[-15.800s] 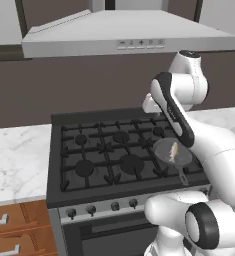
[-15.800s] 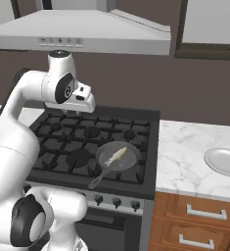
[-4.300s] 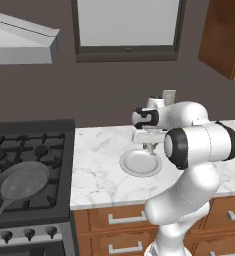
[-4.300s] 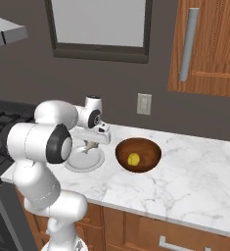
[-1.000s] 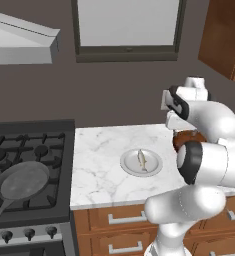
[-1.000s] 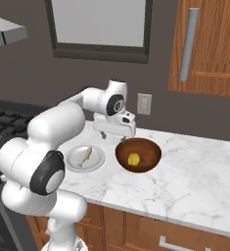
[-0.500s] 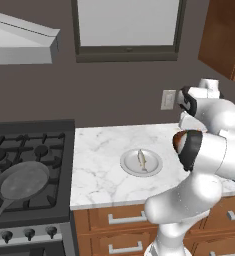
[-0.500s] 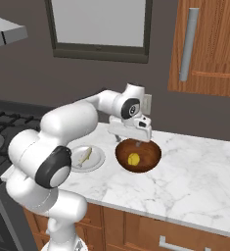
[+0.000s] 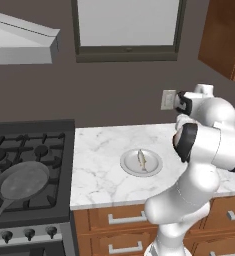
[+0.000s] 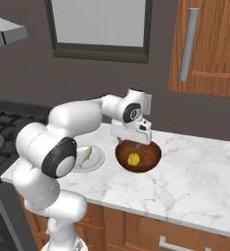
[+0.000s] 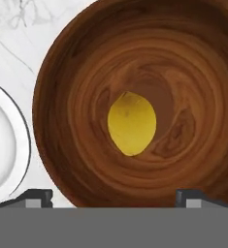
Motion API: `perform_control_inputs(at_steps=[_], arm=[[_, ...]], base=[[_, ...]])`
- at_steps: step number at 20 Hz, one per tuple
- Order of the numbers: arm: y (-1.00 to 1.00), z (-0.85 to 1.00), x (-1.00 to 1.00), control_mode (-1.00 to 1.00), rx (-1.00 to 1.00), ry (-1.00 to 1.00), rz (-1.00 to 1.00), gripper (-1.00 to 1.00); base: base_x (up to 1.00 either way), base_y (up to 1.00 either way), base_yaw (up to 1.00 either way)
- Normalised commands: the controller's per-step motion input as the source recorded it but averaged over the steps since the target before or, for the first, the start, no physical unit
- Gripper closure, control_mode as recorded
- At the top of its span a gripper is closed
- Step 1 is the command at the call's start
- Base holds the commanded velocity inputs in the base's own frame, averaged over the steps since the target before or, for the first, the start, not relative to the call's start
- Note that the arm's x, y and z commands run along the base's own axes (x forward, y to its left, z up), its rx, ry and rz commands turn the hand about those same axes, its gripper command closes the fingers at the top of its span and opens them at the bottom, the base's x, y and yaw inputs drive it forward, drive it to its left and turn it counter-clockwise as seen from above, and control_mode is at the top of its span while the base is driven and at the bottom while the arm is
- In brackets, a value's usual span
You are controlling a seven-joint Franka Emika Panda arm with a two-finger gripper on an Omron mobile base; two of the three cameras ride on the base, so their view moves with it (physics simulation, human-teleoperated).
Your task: Place the fish on the plate and place the lemon on the same plate.
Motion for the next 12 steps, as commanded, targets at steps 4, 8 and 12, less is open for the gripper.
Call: perform_control_inputs(at_steps=[4,8,12], arm=[[-0.2,-0.13,0.55,-1.0,0.0,0.0,0.02,-1.0],[-0.41,0.0,0.25,-1.0,0.0,0.0,0.07,-1.0],[-0.25,0.0,0.01,-1.0,0.0,0.0,0.08,-1.0]], base=[[0.0,0.0,0.0],[0.0,0.0,0.0],[0.0,0.0,0.0]])
